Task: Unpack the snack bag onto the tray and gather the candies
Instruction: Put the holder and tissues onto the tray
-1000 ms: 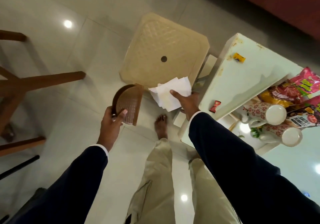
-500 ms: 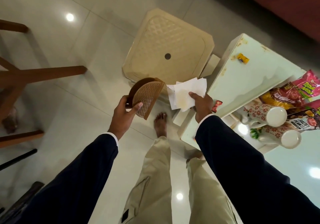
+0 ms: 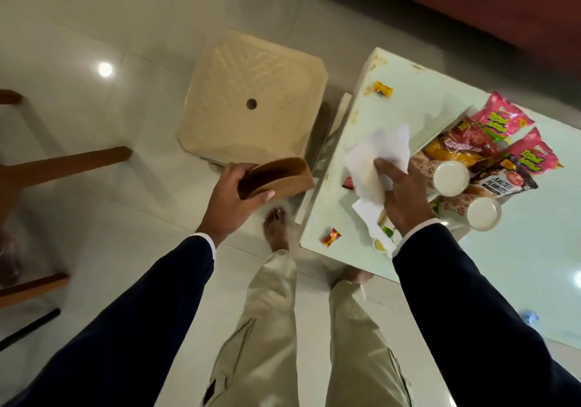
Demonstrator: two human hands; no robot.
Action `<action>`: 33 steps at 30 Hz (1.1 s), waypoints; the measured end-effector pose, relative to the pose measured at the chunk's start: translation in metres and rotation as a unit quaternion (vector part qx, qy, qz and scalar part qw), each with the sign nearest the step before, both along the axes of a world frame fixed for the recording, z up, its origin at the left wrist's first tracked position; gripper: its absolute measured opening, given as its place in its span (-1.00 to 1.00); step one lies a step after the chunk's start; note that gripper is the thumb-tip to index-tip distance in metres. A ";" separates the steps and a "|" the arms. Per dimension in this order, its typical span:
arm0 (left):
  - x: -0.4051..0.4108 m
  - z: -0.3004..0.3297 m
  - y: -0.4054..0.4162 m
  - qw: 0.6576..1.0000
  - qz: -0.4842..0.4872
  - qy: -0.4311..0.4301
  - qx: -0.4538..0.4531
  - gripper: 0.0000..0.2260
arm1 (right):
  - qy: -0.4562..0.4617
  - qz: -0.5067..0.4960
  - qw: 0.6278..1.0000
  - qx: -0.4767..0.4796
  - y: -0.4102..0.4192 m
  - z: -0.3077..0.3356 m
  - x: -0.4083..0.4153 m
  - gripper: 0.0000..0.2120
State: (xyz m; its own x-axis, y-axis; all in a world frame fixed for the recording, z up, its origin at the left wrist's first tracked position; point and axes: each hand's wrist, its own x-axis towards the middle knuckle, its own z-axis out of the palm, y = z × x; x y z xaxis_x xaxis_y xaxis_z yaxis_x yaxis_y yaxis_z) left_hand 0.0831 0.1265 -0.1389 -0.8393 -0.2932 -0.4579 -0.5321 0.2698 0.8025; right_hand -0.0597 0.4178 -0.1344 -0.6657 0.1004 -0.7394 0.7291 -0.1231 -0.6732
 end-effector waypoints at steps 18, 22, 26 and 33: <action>-0.046 0.029 0.191 0.965 -0.257 0.052 -0.020 -0.53 | 0.316 0.562 0.673 0.363 0.119 0.101 0.034 -0.76; -0.049 0.028 0.218 0.965 -0.261 0.021 -0.007 -0.54 | 0.277 0.509 0.762 0.289 0.138 0.098 0.046 -0.63; -0.055 0.026 0.235 0.969 -0.247 -0.020 0.024 -0.59 | 0.234 0.440 0.845 0.194 0.164 0.100 0.048 -0.60; -0.067 0.027 0.253 0.963 -0.253 -0.048 0.082 -0.54 | 0.266 0.382 0.858 0.217 0.185 0.103 0.052 -0.76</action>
